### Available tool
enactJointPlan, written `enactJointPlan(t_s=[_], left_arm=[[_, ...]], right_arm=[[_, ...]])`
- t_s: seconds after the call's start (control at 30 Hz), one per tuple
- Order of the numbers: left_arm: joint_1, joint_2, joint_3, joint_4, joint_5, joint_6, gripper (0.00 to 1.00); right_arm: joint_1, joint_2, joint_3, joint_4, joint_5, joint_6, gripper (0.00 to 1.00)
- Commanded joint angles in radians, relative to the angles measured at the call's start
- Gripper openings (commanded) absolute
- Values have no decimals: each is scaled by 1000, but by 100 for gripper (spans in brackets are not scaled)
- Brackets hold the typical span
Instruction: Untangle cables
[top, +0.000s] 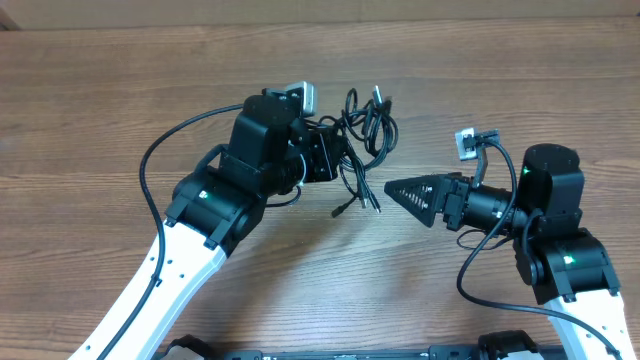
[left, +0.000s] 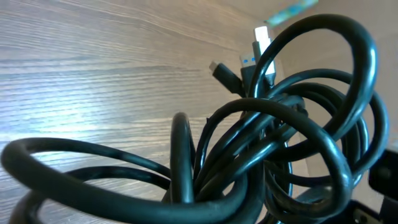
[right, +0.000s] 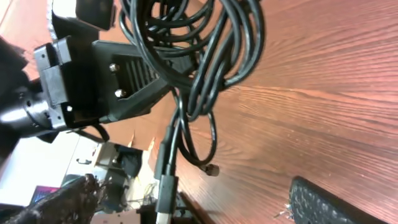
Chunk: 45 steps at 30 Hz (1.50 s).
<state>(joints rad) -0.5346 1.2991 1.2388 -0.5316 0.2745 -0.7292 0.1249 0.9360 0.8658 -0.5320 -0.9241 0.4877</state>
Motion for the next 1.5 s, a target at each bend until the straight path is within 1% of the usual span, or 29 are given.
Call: enactJointPlan(t_s=[0.0,0.13,0.2,0.33,0.5,0.6,0.63,0.7,0.77,0.8,0.93,1.0,1.03,1.07,1.17,1.2,1.3,1.33,1.47], left_arm=[[4,0,17,10,-51,-36,4],[3,0,17,11,17,-34,4],[-5,1,17,15,50,-34,4],[-69,2,17,61,55,-33,4],[-137,2,17,103,54,-34,4],[-161,3,17,101,4,-34,4],[-167,3,17,99,-17,-35,4],[-168,2,17,98,-19,-35,4],[-168,2,17,85,-15,-35,4],[-168,3,17,77,-15,-35,4],[-168,3,17,60,-20,-35,4],[-168,2,17,60,-19,-35,4],[-168,2,17,59,-19,-35,4],[-168,2,17,56,-19,-35,4],[-168,2,17,26,-20,-34,4],[-168,2,17,18,-19,-35,4],[-168,2,17,11,-20,-35,4],[-168,2,17,11,-21,-35,4],[-168,2,17,11,-23,-39,4]], right_arm=[[-2,-8,11,-2,33,10,97],[-2,-8,11,-2,32,11,96],[-2,-8,11,-2,16,24,92],[-2,-8,11,6,-10,66,74],[-2,-8,11,9,-21,66,65],[-2,-8,11,10,-20,66,52],[-2,-8,11,8,-20,66,44],[-2,-8,11,2,-20,66,32],[-2,-8,11,4,-19,66,23],[-2,-8,11,3,-19,66,22],[-2,-8,11,2,-19,66,21],[-2,-8,11,2,-15,66,25],[-2,-8,11,2,-15,65,33],[-2,-8,11,2,-14,61,35],[-2,-8,11,-15,37,62,35],[-2,-8,11,-29,54,62,30],[-2,-8,11,-51,79,61,7],[-2,-8,11,-49,79,61,4],[-2,-8,11,-47,76,58,4]])
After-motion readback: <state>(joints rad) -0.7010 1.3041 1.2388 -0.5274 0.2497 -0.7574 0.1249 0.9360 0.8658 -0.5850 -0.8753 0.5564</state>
